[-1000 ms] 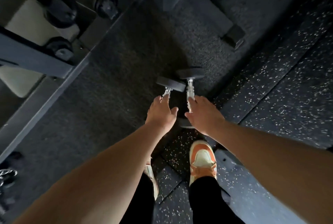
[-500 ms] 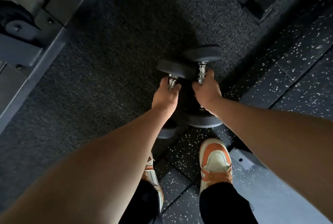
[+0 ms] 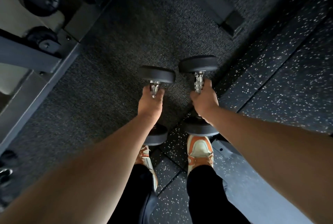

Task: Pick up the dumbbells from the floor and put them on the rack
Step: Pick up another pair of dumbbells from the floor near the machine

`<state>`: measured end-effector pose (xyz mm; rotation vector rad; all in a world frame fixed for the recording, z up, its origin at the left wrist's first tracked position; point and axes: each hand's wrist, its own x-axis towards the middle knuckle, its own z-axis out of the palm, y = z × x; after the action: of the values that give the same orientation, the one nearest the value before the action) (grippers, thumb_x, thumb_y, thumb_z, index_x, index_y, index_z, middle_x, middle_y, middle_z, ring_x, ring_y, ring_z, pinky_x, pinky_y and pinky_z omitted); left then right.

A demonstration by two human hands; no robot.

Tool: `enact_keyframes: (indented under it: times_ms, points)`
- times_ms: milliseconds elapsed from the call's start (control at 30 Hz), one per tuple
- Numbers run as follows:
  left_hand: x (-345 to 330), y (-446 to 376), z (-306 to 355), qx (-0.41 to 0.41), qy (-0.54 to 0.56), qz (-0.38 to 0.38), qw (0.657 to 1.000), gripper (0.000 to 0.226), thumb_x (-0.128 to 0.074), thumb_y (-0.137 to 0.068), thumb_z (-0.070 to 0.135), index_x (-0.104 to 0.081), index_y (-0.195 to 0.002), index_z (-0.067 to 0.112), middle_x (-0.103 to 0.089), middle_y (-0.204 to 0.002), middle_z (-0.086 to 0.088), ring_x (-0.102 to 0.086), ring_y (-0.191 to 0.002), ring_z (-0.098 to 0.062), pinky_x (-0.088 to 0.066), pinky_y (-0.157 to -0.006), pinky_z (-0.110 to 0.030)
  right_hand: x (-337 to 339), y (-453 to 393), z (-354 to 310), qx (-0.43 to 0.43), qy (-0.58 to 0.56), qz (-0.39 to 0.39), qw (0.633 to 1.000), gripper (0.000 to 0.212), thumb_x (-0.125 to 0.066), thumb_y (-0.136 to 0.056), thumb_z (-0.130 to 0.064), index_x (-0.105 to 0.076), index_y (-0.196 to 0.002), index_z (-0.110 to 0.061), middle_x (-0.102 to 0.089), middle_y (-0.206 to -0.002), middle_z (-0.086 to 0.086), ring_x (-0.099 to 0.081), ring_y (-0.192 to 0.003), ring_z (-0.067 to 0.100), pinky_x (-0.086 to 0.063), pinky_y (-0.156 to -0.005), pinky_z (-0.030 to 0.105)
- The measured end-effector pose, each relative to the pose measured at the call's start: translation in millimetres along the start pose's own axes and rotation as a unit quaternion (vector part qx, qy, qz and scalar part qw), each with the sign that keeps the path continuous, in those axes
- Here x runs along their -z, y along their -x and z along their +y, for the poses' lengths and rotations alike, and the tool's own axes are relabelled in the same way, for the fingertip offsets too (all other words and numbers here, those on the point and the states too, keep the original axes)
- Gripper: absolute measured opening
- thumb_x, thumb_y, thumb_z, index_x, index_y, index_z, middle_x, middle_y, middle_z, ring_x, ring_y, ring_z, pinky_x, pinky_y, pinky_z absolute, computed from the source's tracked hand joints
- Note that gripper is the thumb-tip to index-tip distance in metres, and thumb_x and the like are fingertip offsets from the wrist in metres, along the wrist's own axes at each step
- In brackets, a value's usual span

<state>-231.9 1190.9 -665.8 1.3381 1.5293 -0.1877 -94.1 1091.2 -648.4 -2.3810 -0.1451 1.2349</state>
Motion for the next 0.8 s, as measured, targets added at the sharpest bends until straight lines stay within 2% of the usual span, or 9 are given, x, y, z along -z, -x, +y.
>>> enact_keyframes:
  times_ms: [100, 200, 267, 333, 400, 467, 600, 733, 800]
  points:
    - [24, 44, 25, 0.028, 0.027, -0.003, 0.999, 0.044, -0.058, -0.089, 0.044, -0.044, -0.120, 0.016, -0.063, -0.112, -0.026, -0.061, -0.100, -0.051, -0.052, -0.082, -0.064, 32, 45, -17, -0.007, -0.015, -0.005, 1.000, 0.036, -0.057, -0.095, -0.013, -0.040, -0.126, -0.012, -0.062, -0.094, 0.013, -0.060, -0.077, 0.028, -0.045, -0.068, 0.035]
    - [50, 101, 56, 0.023, 0.029, -0.001, 0.999, 0.043, -0.057, -0.091, 0.041, -0.042, -0.121, 0.014, -0.062, -0.112, -0.025, -0.062, -0.101, -0.047, -0.052, -0.085, -0.061, 71, 97, -37, -0.003, -0.023, -0.005, 1.000, 0.036, -0.057, -0.094, -0.013, -0.040, -0.126, -0.013, -0.061, -0.093, 0.011, -0.058, -0.072, 0.024, -0.048, -0.065, 0.038]
    - [66, 139, 77, 0.024, 0.034, 0.008, 0.999, 0.044, -0.057, -0.092, 0.040, -0.041, -0.124, 0.015, -0.063, -0.111, -0.019, -0.063, -0.099, -0.042, -0.054, -0.084, -0.056, 99, 134, -49, -0.004, -0.051, -0.017, 0.999, 0.038, -0.058, -0.093, -0.013, -0.040, -0.127, -0.015, -0.063, -0.094, 0.013, -0.060, -0.073, 0.028, -0.055, -0.068, 0.046]
    - [81, 178, 100, 0.025, 0.043, 0.014, 0.999, 0.043, -0.058, -0.093, 0.039, -0.042, -0.125, 0.016, -0.065, -0.107, -0.014, -0.066, -0.088, -0.033, -0.057, -0.072, -0.045, 127, 170, -60, -0.004, -0.080, -0.030, 0.996, 0.039, -0.060, -0.093, -0.013, -0.040, -0.127, -0.018, -0.065, -0.097, 0.015, -0.065, -0.078, 0.035, -0.058, -0.070, 0.052]
    - [94, 219, 122, 0.021, 0.059, 0.019, 0.998, 0.035, -0.059, -0.093, 0.036, -0.046, -0.121, 0.018, -0.064, -0.090, -0.007, -0.062, -0.063, -0.019, -0.049, -0.049, -0.028, 153, 206, -71, -0.002, -0.100, -0.039, 0.994, 0.037, -0.063, -0.093, -0.015, -0.041, -0.123, -0.020, -0.066, -0.097, 0.015, -0.069, -0.082, 0.041, -0.058, -0.068, 0.054]
    - [105, 259, 145, 0.013, 0.069, 0.015, 0.997, 0.029, -0.060, -0.093, 0.035, -0.048, -0.116, 0.020, -0.061, -0.082, -0.003, -0.055, -0.050, -0.011, -0.041, -0.037, -0.019, 179, 242, -81, 0.001, -0.120, -0.036, 0.992, 0.036, -0.066, -0.092, -0.018, -0.043, -0.119, -0.020, -0.067, -0.094, 0.015, -0.069, -0.082, 0.040, -0.058, -0.069, 0.056]
    - [127, 331, 187, -0.006, 0.073, 0.000, 0.997, 0.025, -0.060, -0.093, 0.033, -0.052, -0.112, 0.019, -0.061, -0.080, -0.003, -0.054, -0.051, -0.011, -0.043, -0.037, -0.018, 226, 312, -99, 0.016, -0.119, -0.017, 0.993, 0.036, -0.068, -0.089, -0.024, -0.046, -0.117, -0.020, -0.066, -0.083, 0.007, -0.063, -0.066, 0.025, -0.056, -0.061, 0.043]
    - [142, 395, 218, -0.050, 0.066, -0.010, 0.997, 0.022, -0.060, -0.093, 0.032, -0.054, -0.108, 0.017, -0.059, -0.071, -0.001, -0.054, -0.047, -0.010, -0.044, -0.038, -0.021, 267, 372, -113, 0.010, -0.155, -0.007, 0.988, 0.037, -0.068, -0.087, -0.024, -0.046, -0.117, -0.020, -0.063, -0.078, 0.003, -0.057, -0.057, 0.021, -0.048, -0.054, 0.035]
    - [149, 423, 230, -0.072, 0.063, -0.018, 0.995, 0.024, -0.060, -0.092, 0.032, -0.055, -0.110, 0.016, -0.059, -0.073, -0.003, -0.054, -0.050, -0.012, -0.044, -0.039, -0.022, 285, 399, -116, 0.010, -0.174, 0.000, 0.985, 0.035, -0.068, -0.087, -0.024, -0.045, -0.113, -0.022, -0.061, -0.075, 0.001, -0.055, -0.049, 0.016, -0.044, -0.046, 0.030]
